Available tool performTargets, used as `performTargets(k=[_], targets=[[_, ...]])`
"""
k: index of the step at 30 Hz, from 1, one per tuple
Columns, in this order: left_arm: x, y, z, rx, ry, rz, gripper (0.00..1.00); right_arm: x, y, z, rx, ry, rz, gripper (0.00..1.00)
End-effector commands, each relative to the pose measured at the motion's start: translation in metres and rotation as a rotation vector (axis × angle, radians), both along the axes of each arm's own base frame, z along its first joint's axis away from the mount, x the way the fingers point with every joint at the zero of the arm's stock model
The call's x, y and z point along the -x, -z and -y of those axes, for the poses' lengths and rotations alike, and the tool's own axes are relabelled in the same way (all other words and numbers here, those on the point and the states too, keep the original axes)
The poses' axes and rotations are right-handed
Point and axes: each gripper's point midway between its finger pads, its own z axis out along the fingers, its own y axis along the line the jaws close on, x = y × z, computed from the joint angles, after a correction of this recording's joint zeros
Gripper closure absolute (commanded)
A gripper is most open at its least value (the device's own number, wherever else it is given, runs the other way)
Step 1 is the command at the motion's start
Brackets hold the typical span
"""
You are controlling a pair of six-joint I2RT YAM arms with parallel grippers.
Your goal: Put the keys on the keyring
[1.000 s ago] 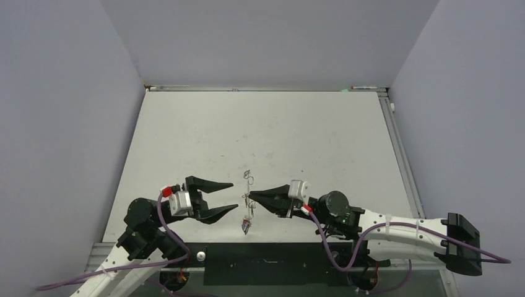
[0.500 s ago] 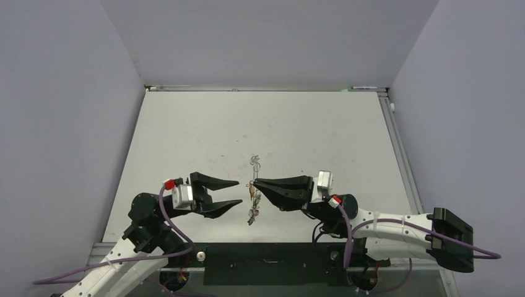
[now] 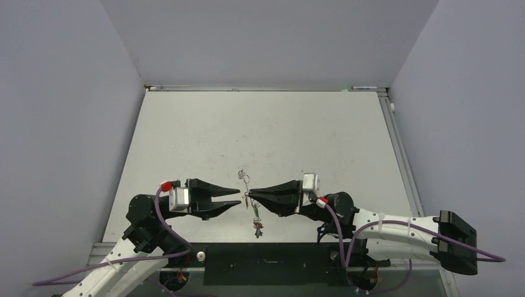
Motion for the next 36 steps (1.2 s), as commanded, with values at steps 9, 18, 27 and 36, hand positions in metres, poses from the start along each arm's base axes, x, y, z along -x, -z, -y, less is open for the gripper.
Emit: performTargets(k=[9,18,27,36], targets=[[0.007,0.0,0.008,-0.015,0.088,-0.039,0.73,0.011,-0.034,0.0,-0.063,-0.05,0.079,0.95],[0.006,0.001,0.01,-0.016,0.099,-0.057,0.74,0.012,-0.034,-0.004,-0.06,-0.066,0.081,0.95],[0.008,0.001,0.009,-0.011,0.097,-0.052,0.78,0.011,-0.028,-0.008,-0.038,-0.065,0.076,0.95],[0.007,0.0,0.007,-0.006,0.086,-0.052,0.82,0.011,-0.025,-0.009,-0.022,-0.063,0.081,0.95]])
